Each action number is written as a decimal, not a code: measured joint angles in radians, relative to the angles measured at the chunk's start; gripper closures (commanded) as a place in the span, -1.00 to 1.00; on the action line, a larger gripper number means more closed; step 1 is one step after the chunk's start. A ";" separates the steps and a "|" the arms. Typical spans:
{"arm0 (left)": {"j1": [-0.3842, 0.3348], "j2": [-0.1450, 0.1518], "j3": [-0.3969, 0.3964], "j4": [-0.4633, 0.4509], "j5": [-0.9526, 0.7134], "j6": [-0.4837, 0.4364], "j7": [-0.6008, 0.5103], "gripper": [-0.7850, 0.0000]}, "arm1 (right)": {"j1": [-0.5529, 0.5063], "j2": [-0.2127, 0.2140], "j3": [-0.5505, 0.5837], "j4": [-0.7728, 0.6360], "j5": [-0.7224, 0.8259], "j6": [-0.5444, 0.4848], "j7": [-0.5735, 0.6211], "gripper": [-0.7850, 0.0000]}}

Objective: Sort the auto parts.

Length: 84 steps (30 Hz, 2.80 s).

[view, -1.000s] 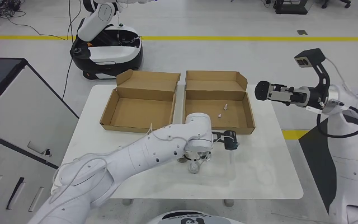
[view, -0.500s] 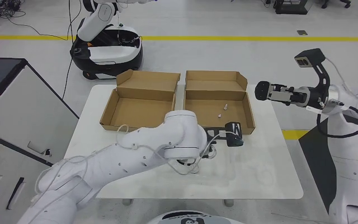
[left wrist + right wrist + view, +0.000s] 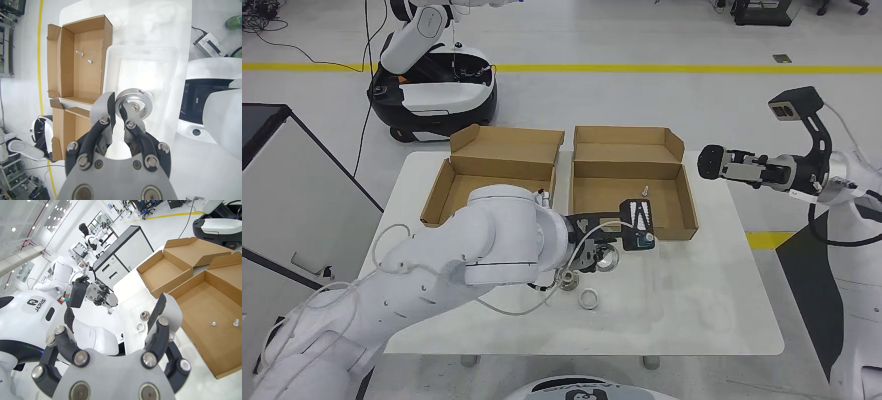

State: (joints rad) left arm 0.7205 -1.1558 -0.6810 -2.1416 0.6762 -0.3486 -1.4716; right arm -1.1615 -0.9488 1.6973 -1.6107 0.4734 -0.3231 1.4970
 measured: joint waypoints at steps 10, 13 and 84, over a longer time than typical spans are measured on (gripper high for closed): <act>0.017 0.001 -0.018 0.014 -0.018 0.017 0.022 1.00 | 0.000 0.000 0.000 0.000 0.000 0.000 0.000 -1.00; 0.071 0.018 -0.096 0.045 -0.051 0.026 0.110 1.00 | 0.000 0.000 0.000 0.000 0.000 0.000 0.000 -1.00; 0.559 0.280 -0.620 0.049 -1.189 -0.664 0.664 1.00 | 0.000 0.000 0.000 0.000 0.000 0.000 0.000 -1.00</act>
State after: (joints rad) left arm 1.2796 -0.8754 -1.3014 -2.0922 -0.5128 -1.0123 -0.8080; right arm -1.1615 -0.9488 1.6973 -1.6107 0.4734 -0.3231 1.4970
